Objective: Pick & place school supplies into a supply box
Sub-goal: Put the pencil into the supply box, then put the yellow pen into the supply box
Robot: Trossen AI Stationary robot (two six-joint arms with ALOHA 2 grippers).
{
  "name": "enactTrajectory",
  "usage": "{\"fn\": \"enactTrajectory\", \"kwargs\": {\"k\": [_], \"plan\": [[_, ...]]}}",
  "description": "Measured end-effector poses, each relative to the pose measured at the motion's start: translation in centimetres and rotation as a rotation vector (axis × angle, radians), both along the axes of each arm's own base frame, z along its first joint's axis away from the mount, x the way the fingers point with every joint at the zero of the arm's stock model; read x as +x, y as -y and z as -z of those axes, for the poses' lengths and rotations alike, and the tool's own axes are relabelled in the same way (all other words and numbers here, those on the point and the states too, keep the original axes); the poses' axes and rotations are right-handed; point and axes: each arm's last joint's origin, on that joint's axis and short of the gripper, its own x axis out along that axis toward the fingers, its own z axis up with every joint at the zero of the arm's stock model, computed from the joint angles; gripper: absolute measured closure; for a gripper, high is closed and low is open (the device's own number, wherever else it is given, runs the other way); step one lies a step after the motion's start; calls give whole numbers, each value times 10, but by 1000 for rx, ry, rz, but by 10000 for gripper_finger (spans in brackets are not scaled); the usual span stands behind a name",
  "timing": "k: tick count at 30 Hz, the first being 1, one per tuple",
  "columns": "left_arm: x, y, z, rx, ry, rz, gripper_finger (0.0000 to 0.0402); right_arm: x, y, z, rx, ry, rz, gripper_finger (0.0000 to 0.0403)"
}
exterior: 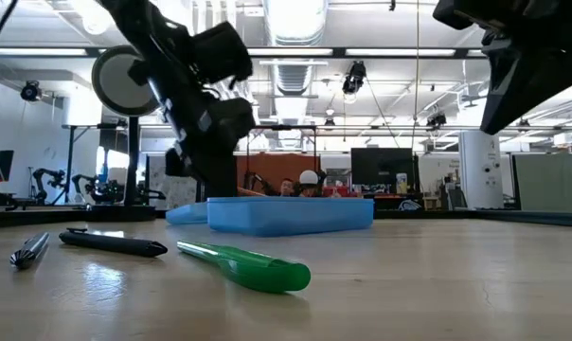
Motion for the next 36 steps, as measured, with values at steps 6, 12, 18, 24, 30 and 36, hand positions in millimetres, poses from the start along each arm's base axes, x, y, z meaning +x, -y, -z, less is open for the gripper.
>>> {"fn": "enactTrajectory", "kwargs": {"k": [6,12,18,24,30,36], "plan": [[24,-6,-3,47,14,62,396,-1,-1,1,-8,-17,-37,394],[34,-7,-14,81,10,102,376,-2,0,2,-22,-32,-61,394],[29,-7,-15,62,-75,95,336,-4,1,6,-37,-54,-79,394],[17,-2,-25,66,-186,125,310,-5,2,9,-41,-60,-81,394],[-15,39,-73,150,-65,346,309,0,0,11,-20,-77,-195,394],[-68,95,-75,213,2,595,308,8,3,21,-6,-87,-337,394]]}}
